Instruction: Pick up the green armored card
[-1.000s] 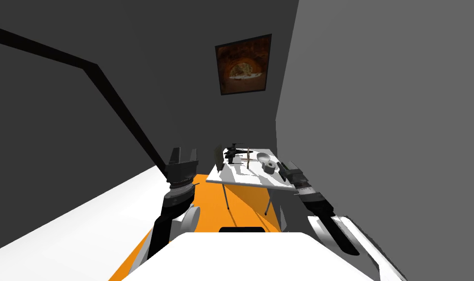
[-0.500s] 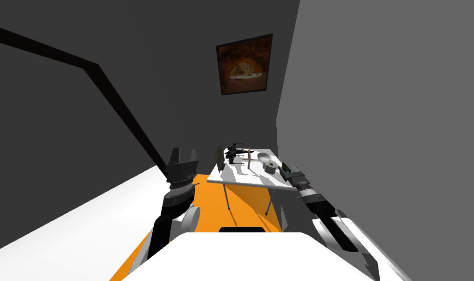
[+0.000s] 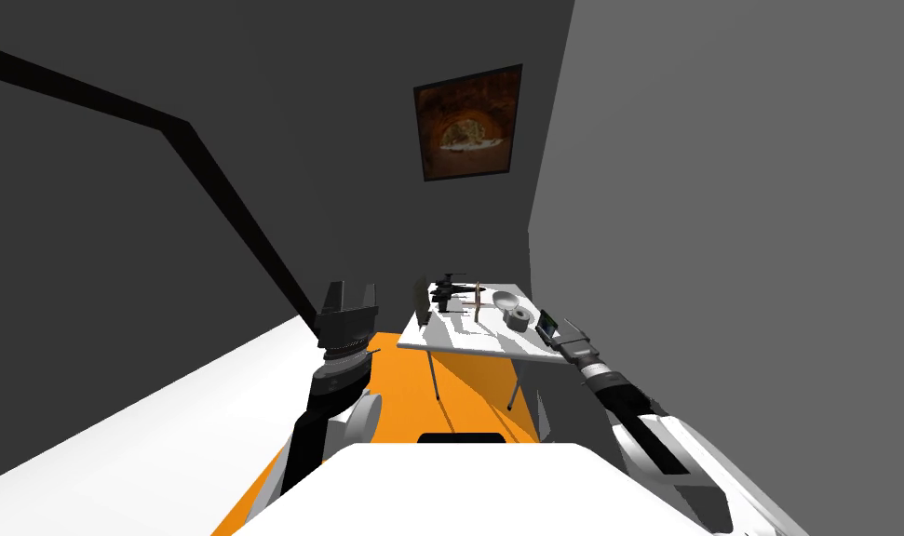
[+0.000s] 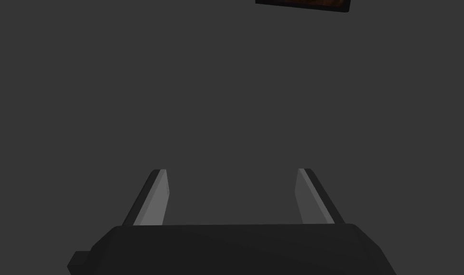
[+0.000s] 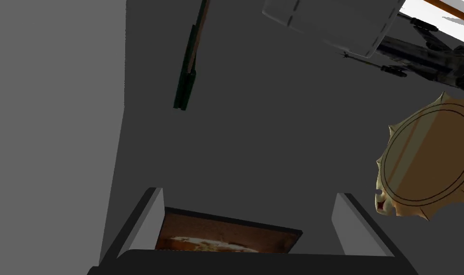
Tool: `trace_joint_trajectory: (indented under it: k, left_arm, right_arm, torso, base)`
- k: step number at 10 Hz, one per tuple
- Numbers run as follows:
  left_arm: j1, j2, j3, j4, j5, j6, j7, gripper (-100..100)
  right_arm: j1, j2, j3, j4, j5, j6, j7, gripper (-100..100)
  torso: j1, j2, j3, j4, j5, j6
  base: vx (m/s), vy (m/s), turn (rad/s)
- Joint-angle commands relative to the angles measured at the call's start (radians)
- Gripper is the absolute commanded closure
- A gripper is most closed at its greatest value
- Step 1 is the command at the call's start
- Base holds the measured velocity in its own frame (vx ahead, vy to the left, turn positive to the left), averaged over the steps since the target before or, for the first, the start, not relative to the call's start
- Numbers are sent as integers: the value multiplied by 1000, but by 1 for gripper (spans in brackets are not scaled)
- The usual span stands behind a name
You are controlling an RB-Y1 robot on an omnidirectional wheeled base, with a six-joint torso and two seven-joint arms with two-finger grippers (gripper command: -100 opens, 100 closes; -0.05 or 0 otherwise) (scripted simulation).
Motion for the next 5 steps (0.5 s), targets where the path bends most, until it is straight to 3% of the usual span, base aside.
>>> trace_joint_trajectory:
  k: [1, 5]
  left_arm:
    - [0, 0, 0, 0, 0, 0, 0, 0]
    - [0, 0, 0, 0, 0, 0, 0, 0]
  right_arm:
    - [-8, -24, -7, 29, 35, 21, 37, -100]
    - [-23, -82, -35, 108, 110, 41, 123, -100]
  torso:
    - [0, 0, 0, 0, 0, 0]
    - [0, 0, 0, 0, 0, 0]
  base:
    - [4, 19, -2]
    - [0, 20, -1]
